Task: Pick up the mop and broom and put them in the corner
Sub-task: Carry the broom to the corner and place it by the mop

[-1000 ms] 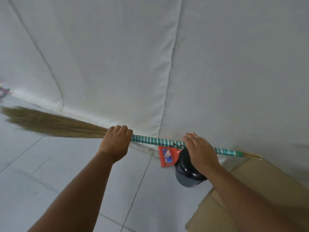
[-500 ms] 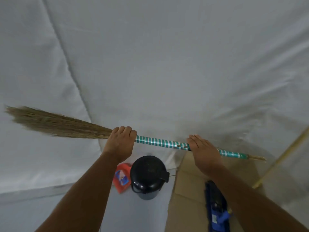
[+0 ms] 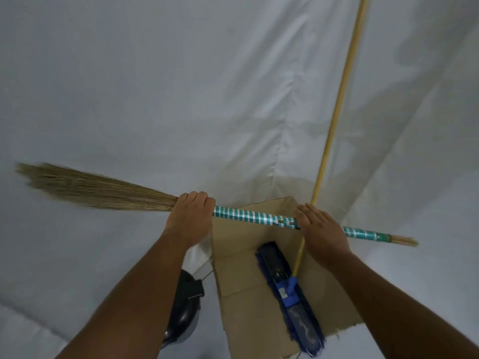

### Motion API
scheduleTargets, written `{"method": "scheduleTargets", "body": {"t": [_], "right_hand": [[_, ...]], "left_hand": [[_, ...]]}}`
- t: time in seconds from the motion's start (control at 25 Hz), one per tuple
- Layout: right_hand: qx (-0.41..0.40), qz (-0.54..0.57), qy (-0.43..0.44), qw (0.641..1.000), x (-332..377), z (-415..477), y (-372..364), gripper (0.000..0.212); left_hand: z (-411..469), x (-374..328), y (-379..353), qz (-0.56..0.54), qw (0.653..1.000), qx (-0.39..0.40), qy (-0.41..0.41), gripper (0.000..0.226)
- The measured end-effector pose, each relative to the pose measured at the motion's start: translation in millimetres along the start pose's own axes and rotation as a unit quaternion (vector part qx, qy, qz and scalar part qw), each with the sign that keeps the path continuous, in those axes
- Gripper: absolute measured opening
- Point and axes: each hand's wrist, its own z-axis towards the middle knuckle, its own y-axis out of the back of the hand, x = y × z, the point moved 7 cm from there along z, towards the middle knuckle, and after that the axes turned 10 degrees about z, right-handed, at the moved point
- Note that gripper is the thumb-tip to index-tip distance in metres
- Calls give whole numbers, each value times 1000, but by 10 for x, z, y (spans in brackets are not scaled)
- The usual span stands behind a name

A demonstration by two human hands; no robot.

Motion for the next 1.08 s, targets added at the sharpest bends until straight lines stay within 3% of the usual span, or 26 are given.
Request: {"method": "scheduleTargets", "body": {"t": [0.28, 0.44, 0.6, 0.84, 1.08], "right_hand": [[-46, -24, -178, 983, -599, -400, 130, 48], [-22, -29, -275, 961, -795, -999, -76, 54], [11, -22, -344, 939, -1066, -1543, -239, 61], [36, 22, -391, 919, -1552, -1953, -551, 53], [95, 70, -421, 899, -1750, -2417, -1266, 42]], "left_hand": [[992, -630, 49, -27, 983, -63, -172, 14], [1195, -1298, -91, -45, 959, -66, -273, 12], [1283, -2034, -265, -45, 943, -34, -327, 15], [1392, -2777, -636, -30, 939, 13, -344, 22], [1089, -3345, -1490, -41, 909, 135, -392, 28]]}}
